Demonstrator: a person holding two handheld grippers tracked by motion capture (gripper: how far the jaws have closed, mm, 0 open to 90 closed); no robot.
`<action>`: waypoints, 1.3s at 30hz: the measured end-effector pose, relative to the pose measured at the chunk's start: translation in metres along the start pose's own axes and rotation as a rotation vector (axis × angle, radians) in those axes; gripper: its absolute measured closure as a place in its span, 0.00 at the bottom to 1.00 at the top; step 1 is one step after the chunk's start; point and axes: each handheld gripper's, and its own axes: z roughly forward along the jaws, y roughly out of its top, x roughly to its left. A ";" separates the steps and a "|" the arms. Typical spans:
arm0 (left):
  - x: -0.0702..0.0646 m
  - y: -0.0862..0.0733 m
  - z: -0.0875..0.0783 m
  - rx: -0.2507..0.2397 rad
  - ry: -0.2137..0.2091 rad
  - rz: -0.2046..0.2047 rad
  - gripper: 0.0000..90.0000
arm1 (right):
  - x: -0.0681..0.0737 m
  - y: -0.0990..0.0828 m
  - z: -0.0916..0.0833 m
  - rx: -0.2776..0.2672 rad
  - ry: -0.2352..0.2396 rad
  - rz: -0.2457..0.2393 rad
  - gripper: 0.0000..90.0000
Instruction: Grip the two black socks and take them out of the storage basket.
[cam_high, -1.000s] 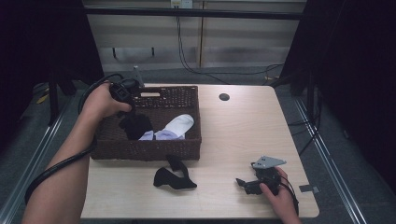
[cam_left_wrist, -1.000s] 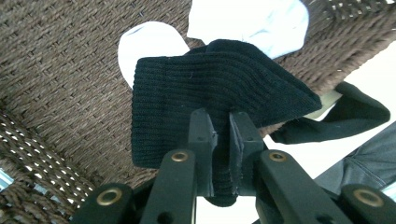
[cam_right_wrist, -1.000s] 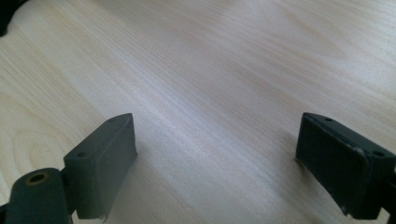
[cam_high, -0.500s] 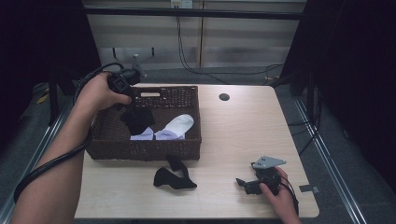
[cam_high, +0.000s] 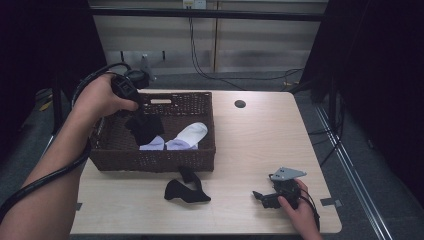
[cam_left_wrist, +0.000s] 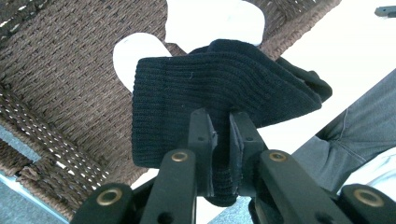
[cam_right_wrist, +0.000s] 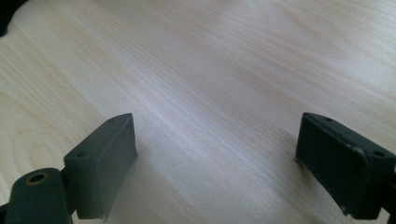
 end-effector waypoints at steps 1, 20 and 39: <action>-0.003 -0.001 -0.003 -0.003 0.002 0.010 0.90 | 0.000 0.000 0.000 0.000 0.000 0.000 0.13; -0.021 -0.019 -0.031 0.001 -0.006 0.058 0.90 | 0.000 0.000 0.000 0.000 0.000 0.000 0.13; -0.045 -0.064 0.008 0.003 -0.056 0.106 0.90 | 0.000 0.000 0.000 -0.002 0.000 -0.001 0.13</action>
